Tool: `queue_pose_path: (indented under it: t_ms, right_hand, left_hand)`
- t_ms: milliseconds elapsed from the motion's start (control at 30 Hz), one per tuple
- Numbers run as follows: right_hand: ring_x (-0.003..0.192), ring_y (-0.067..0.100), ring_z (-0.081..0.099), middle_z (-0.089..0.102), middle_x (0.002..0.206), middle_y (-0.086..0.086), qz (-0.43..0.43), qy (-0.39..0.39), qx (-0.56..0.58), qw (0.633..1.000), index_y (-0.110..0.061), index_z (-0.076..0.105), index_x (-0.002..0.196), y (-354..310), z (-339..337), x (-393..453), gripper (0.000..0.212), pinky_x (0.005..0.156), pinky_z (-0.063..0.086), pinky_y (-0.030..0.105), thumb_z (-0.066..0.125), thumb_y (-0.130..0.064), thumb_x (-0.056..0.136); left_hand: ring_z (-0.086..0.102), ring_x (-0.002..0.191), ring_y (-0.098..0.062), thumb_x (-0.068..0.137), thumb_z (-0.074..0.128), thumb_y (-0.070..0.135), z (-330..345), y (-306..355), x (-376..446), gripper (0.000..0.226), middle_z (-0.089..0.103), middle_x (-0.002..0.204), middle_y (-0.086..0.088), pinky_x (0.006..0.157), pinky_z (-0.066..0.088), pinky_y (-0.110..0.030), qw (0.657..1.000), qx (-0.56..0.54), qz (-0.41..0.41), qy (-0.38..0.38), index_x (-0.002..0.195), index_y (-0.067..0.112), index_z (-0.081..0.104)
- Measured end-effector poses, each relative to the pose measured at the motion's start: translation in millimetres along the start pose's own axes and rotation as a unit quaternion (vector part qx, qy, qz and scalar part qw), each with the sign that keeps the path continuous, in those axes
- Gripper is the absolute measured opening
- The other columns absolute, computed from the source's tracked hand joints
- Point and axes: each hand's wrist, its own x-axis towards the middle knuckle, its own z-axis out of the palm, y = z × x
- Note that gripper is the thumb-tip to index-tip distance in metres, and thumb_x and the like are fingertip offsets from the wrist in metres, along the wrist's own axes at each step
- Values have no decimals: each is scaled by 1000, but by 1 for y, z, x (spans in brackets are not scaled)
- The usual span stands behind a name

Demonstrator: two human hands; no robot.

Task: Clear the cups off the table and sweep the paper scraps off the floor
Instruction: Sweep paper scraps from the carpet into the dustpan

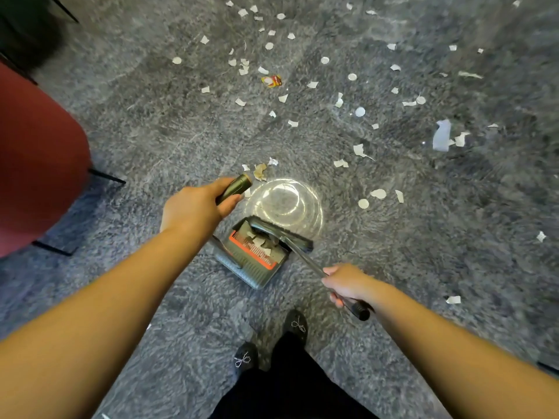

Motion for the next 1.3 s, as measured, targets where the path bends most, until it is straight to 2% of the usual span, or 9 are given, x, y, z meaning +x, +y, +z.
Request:
queue_pose_path:
  t_ms: [67, 167, 267, 567, 800, 933, 1100, 1200, 1300]
  right_hand:
    - [33, 8, 46, 53, 60, 9, 2, -13, 18, 1000, -7, 37, 144, 2, -3, -7, 44, 39, 37, 18, 40, -10, 100]
    - [34, 10, 42, 49, 62, 9, 35, -29, 93, 995, -14, 28, 149, 5, -12, -13, 49, 35, 33, 16, 40, -12, 102]
    - [33, 10, 42, 49, 63, 9, 40, -34, 99, 994, -15, 27, 150, 6, -18, -19, 49, 35, 33, 16, 41, -14, 102]
    - [25, 7, 37, 42, 66, 8, 12, 23, 212, 977, -9, 27, 149, -2, -19, -39, 48, 30, 28, 11, 40, -8, 103]
    - [27, 9, 37, 43, 63, 10, -17, 57, 229, 972, -6, 41, 141, -24, -30, -28, 39, 31, 31, 14, 41, -8, 102]
    - [32, 12, 37, 43, 64, 9, -22, 72, 255, 964, -8, 33, 147, -41, -33, -16, 46, 32, 31, 16, 43, -8, 102]
    - [37, 16, 37, 47, 66, 13, -24, 84, 269, 959, -10, 30, 148, -67, -37, 2, 49, 33, 32, 21, 43, -9, 102]
    - [43, 17, 37, 47, 72, 13, -24, 90, 267, 959, -10, 35, 145, -88, -39, 15, 43, 35, 31, 22, 42, -10, 102]
    - [46, 18, 38, 46, 70, 12, -20, 101, 265, 959, -9, 38, 144, -110, -39, 21, 41, 34, 32, 20, 41, -11, 103]
  left_hand:
    - [64, 86, -28, 93, 44, 58, 0, -2, -2, 41, 69, 93, -3, 60, 38, -30, 1000, 3, -3, -3, 132, 49, 48]
    - [64, 85, -30, 93, 46, 57, -1, -8, -8, 41, 70, 91, -4, 59, 37, -30, 1000, 2, -9, -3, 132, 47, 49]
    - [63, 80, -29, 93, 45, 58, 1, -14, -12, 42, 69, 88, -5, 58, 38, -30, 1000, 1, -9, -8, 132, 46, 49]
    - [61, 74, -28, 92, 46, 59, -5, -27, -11, 41, 65, 81, -3, 55, 37, -29, 999, -22, -38, -10, 131, 49, 50]
    - [59, 68, -28, 90, 44, 62, -17, -61, -10, 42, 63, 75, -6, 51, 38, -29, 992, -64, -96, 45, 129, 48, 52]
    - [57, 65, -24, 90, 46, 61, -23, -77, 2, 45, 60, 72, -2, 49, 35, -28, 986, -95, -115, 71, 131, 44, 53]
    - [60, 68, -25, 91, 46, 60, -31, -94, 36, 45, 62, 73, -3, 53, 42, -30, 986, -109, -113, 60, 132, 43, 53]
    - [56, 70, -25, 92, 45, 59, -37, -103, 62, 44, 59, 77, -3, 52, 36, -28, 988, -96, -110, 43, 133, 43, 52]
    - [59, 77, -28, 92, 45, 60, -40, -112, 82, 41, 64, 84, -4, 56, 39, -30, 990, -100, -95, 24, 130, 46, 52]
